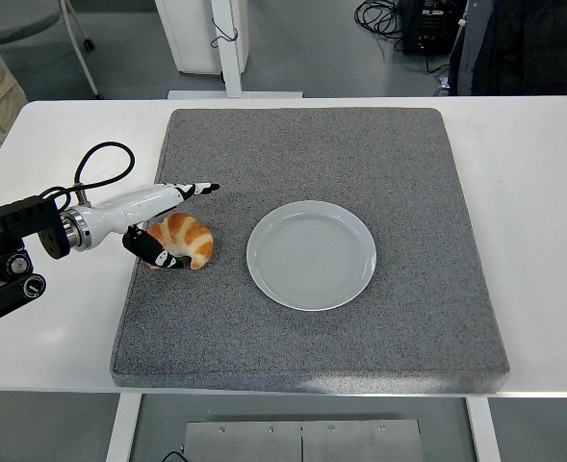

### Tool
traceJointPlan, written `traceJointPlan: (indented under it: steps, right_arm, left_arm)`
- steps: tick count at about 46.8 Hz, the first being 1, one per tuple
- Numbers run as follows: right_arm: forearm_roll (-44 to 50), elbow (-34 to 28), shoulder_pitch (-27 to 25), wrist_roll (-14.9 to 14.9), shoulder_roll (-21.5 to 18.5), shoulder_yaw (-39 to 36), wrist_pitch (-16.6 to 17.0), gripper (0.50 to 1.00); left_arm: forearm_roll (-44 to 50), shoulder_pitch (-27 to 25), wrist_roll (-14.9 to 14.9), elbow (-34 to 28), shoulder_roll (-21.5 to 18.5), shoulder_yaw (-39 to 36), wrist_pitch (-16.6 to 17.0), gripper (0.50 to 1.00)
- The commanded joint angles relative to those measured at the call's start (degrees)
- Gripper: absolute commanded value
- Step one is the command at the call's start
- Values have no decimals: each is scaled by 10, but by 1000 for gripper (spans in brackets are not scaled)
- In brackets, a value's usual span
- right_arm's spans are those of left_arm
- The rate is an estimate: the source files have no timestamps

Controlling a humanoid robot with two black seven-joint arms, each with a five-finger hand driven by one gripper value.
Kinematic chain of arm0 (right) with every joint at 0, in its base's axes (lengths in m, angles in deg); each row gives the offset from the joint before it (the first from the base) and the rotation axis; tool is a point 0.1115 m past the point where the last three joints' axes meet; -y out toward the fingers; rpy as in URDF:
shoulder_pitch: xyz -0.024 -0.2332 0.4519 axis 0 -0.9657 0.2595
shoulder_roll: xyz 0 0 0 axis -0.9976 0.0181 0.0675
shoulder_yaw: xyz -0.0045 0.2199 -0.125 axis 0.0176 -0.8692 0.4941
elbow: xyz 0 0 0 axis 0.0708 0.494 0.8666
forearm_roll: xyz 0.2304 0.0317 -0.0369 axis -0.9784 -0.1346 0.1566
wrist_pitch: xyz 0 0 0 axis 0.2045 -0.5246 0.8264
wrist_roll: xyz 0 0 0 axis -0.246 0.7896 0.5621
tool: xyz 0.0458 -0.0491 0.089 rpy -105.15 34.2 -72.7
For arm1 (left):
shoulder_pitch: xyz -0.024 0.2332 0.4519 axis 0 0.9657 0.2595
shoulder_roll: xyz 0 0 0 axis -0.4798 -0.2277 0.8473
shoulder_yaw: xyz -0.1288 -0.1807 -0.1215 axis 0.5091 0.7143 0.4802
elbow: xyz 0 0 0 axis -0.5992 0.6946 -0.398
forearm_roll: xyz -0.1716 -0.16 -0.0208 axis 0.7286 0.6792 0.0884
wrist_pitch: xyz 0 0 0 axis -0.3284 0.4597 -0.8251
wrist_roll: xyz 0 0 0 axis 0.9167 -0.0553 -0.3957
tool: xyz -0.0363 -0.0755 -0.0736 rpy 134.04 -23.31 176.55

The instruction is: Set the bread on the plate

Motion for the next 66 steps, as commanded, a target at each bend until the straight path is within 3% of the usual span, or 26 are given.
traceJointPlan:
  steps: [1,4,8,18,20,33,42,66]
  right_arm:
    - [0,0,0,0,0,0,0,1000]
    - [0,0,0,0,0,0,0,1000]
    - [-1,0,0,0,0,0,0,1000]
    - [0,0,0,0,0,0,0,1000]
    - [0,0,0,0,0,0,0,1000]
    - [0,0,0,0,0,0,0,1000]
    - [0,0,0,0,0,0,0,1000]
    - [0,0,0,0,0,0,0,1000]
  left_arm:
    - [0,1,1,6,5,-1,5,981]
    - [0,4,1,9,6,0,6,957]
    - [0,5,1,10,6,-1,6,881]
    - [0,4,8,13,9,0,8,535]
    - [0,4,13,13,8,0,8,500]
    - [0,2,55,12,7,0,7,500]
    - [2,-11,59,11,1,2,6,500]
    - [39,-132,62,10,-25,3,-31,500]
